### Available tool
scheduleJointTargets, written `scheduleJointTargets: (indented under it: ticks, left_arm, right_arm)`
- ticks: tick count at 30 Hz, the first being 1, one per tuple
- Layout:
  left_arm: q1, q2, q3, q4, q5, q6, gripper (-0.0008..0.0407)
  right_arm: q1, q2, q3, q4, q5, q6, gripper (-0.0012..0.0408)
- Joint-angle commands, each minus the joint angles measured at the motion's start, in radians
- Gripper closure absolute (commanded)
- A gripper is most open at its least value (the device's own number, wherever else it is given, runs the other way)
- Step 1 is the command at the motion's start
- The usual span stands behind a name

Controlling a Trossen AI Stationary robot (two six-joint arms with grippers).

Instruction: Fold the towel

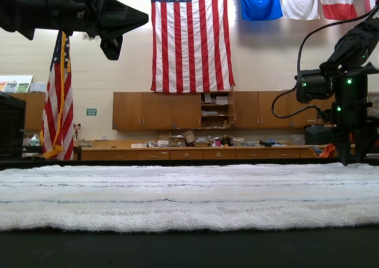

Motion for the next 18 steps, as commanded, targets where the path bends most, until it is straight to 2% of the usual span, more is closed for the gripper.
scheduleJointTargets:
  ticks: [1,7,10,13,18]
  left_arm:
    - [0.000,0.000,0.000,0.000,0.000,0.000,0.0399]
    - [0.000,0.000,0.000,0.000,0.000,0.000,0.0399]
    - [0.000,0.000,0.000,0.000,0.000,0.000,0.0399]
    - [0.000,0.000,0.000,0.000,0.000,0.000,0.0399]
    - [0.000,0.000,0.000,0.000,0.000,0.000,0.0399]
  right_arm:
    - [0.000,0.005,-0.013,0.014,-0.034,0.012,0.0269]
    - [0.000,0.013,-0.034,0.020,-0.045,0.013,0.0271]
    - [0.000,-0.008,-0.034,0.029,-0.044,0.018,0.0287]
    - [0.000,-0.032,-0.033,0.040,-0.042,0.017,0.0321]
    - [0.000,-0.045,-0.021,0.040,-0.039,-0.002,0.0404]
